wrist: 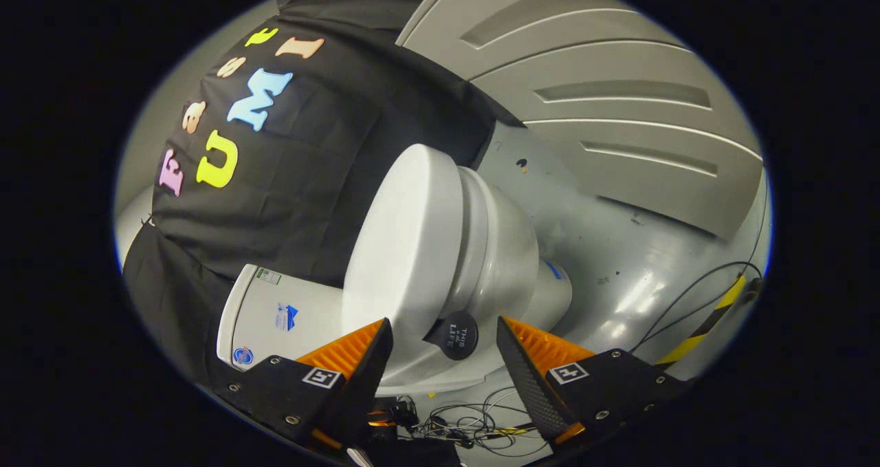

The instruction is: Open the toilet lid.

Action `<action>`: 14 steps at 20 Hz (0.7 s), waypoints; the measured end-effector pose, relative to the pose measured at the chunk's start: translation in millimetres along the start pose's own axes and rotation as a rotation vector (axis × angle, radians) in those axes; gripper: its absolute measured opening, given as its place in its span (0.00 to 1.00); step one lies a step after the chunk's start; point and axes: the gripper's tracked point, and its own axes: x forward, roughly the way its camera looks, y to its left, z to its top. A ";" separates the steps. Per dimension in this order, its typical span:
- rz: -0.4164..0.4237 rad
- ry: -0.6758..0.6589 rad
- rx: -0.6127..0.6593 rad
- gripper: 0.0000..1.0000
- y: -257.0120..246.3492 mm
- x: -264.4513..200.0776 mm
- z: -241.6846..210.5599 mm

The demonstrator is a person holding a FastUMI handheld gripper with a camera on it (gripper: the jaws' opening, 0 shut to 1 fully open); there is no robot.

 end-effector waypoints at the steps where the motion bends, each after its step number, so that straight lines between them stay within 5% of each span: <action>1: 0.005 0.007 0.016 0.94 -0.6 2.8 -1.3; 7: 0.064 0.032 0.130 0.80 5.9 18.1 -7.3; 14: 0.054 0.051 0.198 0.39 -1.8 22.9 -12.3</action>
